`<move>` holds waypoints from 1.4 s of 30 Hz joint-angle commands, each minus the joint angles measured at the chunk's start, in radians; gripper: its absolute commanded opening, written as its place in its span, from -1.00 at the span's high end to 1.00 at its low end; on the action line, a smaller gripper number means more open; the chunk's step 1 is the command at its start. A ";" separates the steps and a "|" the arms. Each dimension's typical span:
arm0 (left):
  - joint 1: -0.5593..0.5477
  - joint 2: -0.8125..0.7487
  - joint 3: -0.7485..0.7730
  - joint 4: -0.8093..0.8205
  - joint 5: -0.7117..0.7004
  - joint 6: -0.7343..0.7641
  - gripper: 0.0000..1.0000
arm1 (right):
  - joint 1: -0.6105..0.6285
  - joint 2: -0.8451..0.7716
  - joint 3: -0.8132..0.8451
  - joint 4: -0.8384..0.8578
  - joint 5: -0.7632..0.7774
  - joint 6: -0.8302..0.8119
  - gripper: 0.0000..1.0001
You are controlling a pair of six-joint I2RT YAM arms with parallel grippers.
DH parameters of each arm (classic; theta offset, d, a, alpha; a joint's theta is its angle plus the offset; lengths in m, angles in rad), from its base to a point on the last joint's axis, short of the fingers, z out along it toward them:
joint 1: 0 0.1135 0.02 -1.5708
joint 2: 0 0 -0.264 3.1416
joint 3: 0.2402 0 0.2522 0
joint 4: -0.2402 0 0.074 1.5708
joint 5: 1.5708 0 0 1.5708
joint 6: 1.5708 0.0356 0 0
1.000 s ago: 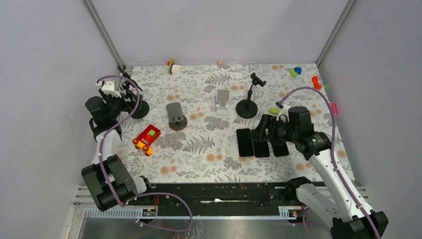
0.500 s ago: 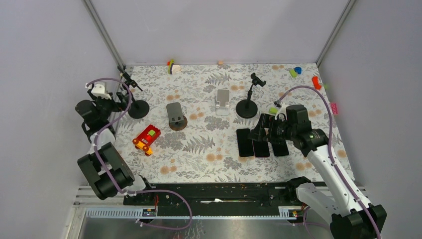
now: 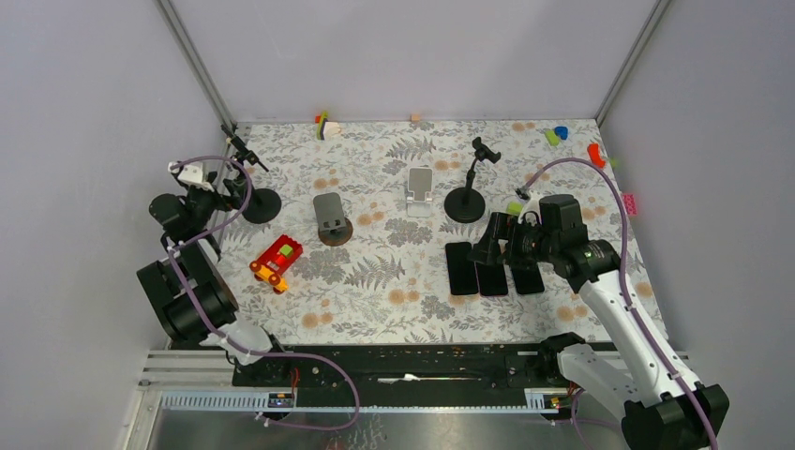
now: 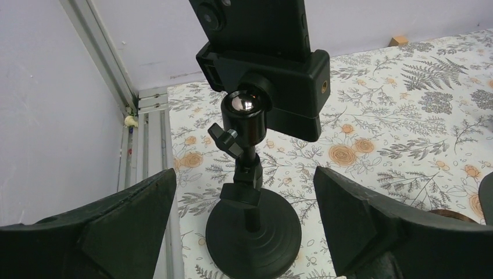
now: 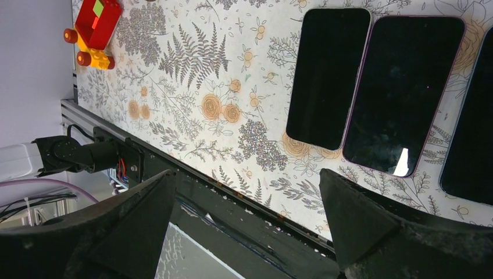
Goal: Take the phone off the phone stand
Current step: Pick up the phone stand with the phone at the center of the board.
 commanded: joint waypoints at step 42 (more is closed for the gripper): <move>-0.033 0.357 0.366 0.187 0.178 -0.092 -0.55 | -0.002 0.059 0.079 -0.060 0.037 -0.014 -0.99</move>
